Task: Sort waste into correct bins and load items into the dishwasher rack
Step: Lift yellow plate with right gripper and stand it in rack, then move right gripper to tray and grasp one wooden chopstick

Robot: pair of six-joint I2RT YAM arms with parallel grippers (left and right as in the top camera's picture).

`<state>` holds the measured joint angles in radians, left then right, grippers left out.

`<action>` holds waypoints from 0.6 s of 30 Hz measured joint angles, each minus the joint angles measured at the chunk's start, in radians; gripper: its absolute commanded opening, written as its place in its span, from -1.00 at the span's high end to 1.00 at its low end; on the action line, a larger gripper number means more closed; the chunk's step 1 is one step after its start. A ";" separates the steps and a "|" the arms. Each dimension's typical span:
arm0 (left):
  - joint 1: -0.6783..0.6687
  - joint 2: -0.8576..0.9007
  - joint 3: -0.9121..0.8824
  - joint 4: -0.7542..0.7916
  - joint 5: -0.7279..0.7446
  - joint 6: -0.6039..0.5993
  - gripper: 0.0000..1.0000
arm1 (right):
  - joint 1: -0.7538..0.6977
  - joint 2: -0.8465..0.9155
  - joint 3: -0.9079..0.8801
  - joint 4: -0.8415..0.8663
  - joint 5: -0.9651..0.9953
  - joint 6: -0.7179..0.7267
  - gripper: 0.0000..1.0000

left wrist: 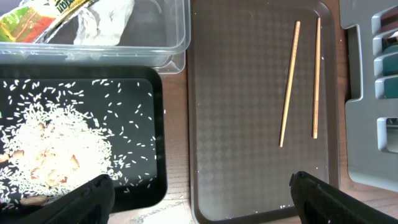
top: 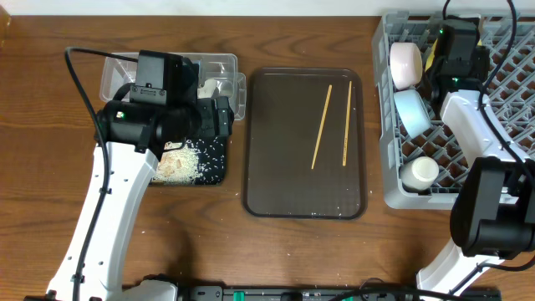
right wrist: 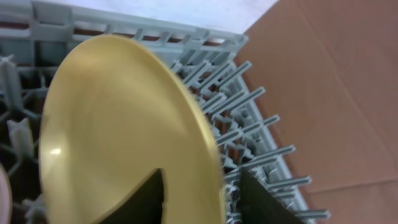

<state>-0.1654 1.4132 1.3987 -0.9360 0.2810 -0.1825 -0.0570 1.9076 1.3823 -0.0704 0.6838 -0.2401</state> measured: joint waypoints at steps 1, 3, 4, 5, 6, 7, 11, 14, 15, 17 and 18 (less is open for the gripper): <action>0.000 0.000 0.000 0.000 0.000 0.000 -0.85 | 0.001 0.000 0.000 -0.006 -0.002 0.006 -0.13; 0.000 0.000 0.000 0.000 0.000 0.000 -0.86 | 0.003 -0.001 0.000 -0.031 -0.009 0.019 -0.31; 0.000 0.000 0.000 0.000 0.000 0.000 -0.85 | 0.003 -0.002 0.000 -0.044 -0.011 0.025 -0.42; 0.000 0.000 0.000 0.000 0.000 0.000 -0.85 | 0.003 -0.005 0.000 -0.061 -0.015 0.029 -0.55; 0.000 0.000 0.000 0.000 0.000 0.000 -0.85 | 0.003 -0.011 -0.001 -0.077 -0.018 0.040 -0.65; 0.000 0.000 0.000 0.000 0.000 0.000 -0.86 | 0.003 -0.022 -0.001 -0.100 -0.029 0.047 -0.84; 0.000 0.000 0.000 0.000 0.000 0.000 -0.85 | 0.005 -0.124 -0.002 -0.233 -0.118 0.077 -0.99; 0.000 0.000 0.000 0.000 0.000 0.000 -0.85 | 0.011 -0.238 -0.002 -0.312 -0.242 0.123 -0.98; 0.000 0.000 0.000 0.000 0.000 0.000 -0.85 | 0.015 -0.275 -0.001 -0.328 -0.301 0.146 -0.98; 0.000 0.000 0.000 0.000 0.000 0.000 -0.85 | 0.027 -0.342 0.002 -0.344 -0.465 0.214 -0.98; 0.000 0.000 0.000 0.000 0.000 0.000 -0.85 | 0.034 -0.361 0.006 -0.348 -0.562 0.246 -0.98</action>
<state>-0.1654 1.4132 1.3987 -0.9360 0.2810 -0.1825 -0.0231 1.5467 1.3884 -0.4183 0.1223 0.0063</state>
